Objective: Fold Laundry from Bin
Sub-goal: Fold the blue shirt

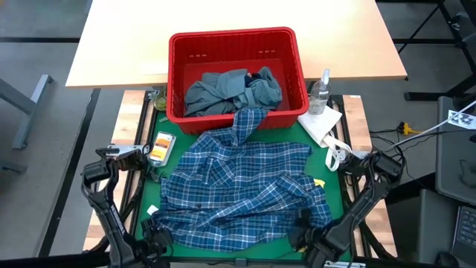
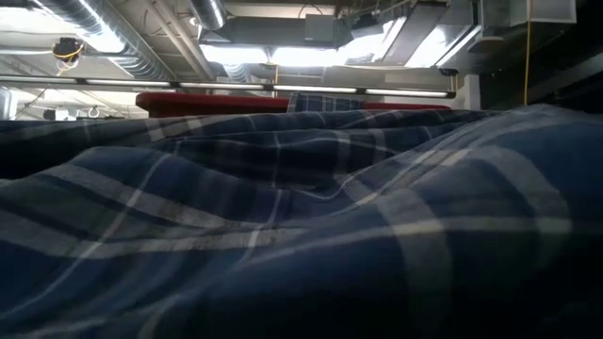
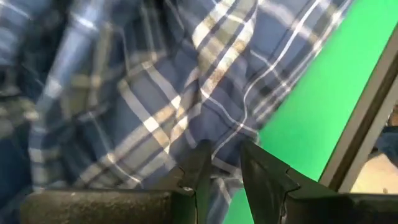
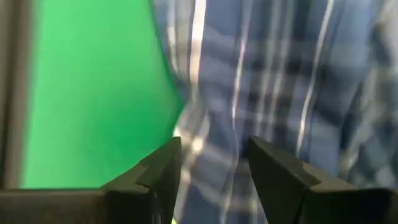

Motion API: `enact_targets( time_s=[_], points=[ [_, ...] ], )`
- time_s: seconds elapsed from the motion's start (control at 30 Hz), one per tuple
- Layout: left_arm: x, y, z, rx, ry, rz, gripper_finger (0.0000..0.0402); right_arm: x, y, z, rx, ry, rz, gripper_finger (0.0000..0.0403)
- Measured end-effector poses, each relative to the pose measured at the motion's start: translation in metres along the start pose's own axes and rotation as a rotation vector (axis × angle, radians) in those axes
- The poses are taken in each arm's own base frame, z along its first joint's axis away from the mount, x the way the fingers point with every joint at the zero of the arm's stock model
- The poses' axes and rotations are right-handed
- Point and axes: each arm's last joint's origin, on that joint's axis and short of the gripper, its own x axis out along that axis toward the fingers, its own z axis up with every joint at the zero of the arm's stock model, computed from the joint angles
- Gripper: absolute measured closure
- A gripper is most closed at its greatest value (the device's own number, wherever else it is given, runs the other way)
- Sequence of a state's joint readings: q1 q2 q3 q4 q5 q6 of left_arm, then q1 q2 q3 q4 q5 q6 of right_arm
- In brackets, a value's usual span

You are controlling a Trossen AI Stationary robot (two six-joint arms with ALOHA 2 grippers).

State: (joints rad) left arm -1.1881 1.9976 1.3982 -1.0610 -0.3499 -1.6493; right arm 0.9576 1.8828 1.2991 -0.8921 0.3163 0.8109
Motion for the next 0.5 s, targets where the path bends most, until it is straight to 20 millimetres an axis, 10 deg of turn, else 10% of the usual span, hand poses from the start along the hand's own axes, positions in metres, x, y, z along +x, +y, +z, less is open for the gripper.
enact_targets(
  time_s=[0.5],
  points=[
    [0.018,0.006,-0.008,0.000,0.074,-0.011,0.0318,0.016,-0.006,-0.019,0.031,0.192,0.061,0.0217]
  ],
)
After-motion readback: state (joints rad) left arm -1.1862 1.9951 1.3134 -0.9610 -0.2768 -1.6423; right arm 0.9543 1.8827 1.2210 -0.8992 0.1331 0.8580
